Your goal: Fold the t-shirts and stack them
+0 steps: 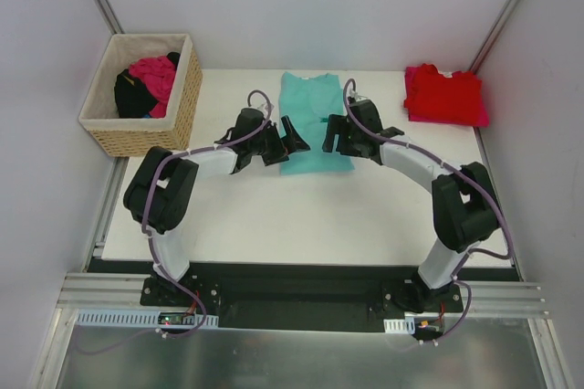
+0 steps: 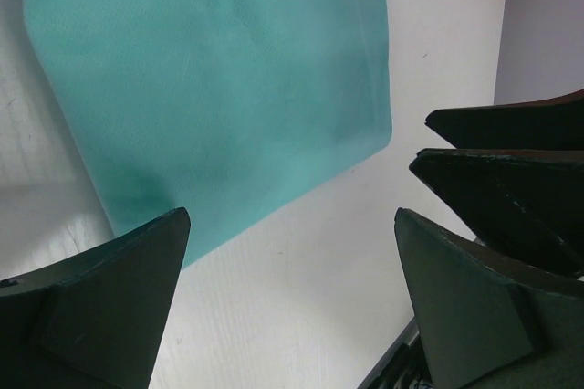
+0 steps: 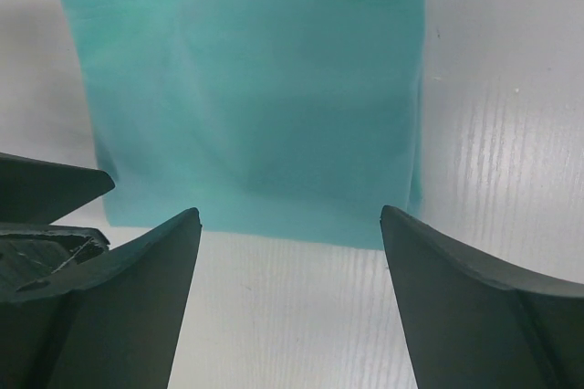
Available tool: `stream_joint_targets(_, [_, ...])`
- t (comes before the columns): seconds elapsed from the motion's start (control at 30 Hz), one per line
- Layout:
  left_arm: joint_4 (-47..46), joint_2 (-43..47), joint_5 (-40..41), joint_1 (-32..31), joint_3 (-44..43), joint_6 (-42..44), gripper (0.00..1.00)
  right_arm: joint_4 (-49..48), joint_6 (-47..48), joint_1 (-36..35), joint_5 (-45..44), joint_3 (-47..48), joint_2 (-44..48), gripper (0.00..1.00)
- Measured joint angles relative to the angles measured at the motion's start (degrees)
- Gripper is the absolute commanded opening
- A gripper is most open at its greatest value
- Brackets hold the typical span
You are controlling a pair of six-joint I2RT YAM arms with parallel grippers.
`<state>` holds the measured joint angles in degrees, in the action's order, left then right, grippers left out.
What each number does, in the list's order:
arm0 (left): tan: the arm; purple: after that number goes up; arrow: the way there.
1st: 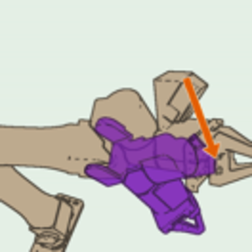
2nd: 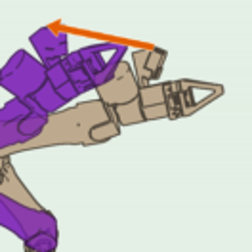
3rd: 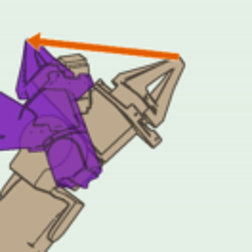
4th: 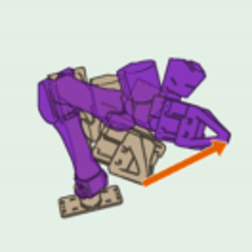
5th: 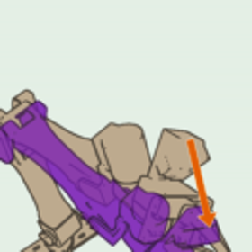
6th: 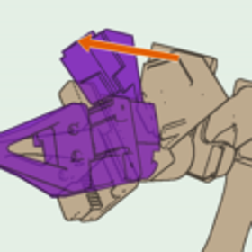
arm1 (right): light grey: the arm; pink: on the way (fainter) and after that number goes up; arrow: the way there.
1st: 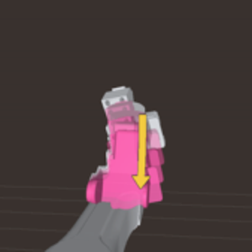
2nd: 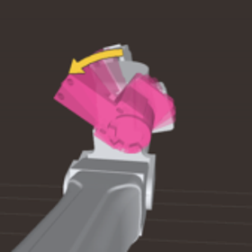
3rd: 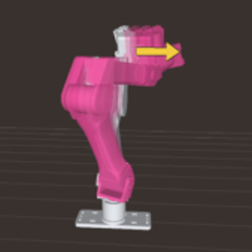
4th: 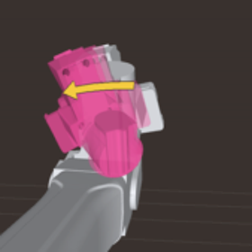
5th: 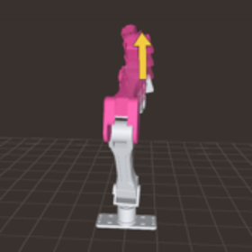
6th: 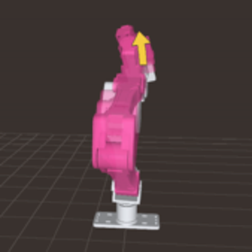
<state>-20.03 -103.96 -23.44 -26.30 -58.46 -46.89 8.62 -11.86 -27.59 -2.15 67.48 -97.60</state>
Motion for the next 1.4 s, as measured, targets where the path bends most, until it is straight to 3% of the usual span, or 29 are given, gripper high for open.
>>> stream_joint_targets(0.73, [-3.1,-4.9,-0.6,0.1,-1.7,-0.3,0.95,-5.0,-2.8,0.9,5.0,-0.8,-7.3,0.82])
stream_joint_targets(1.1, [-12.8,-1.2,-0.5,-0.3,11.4,-1.9,0.93,-11.2,-4.5,-2.1,3.9,-10.8,-3.6,0.82])
stream_joint_targets(1.4, [-15.4,12.0,1.6,-5.4,27.5,-3.3,0.94,-14.0,-6.6,-10.7,0.1,-22.9,6.2,0.82])
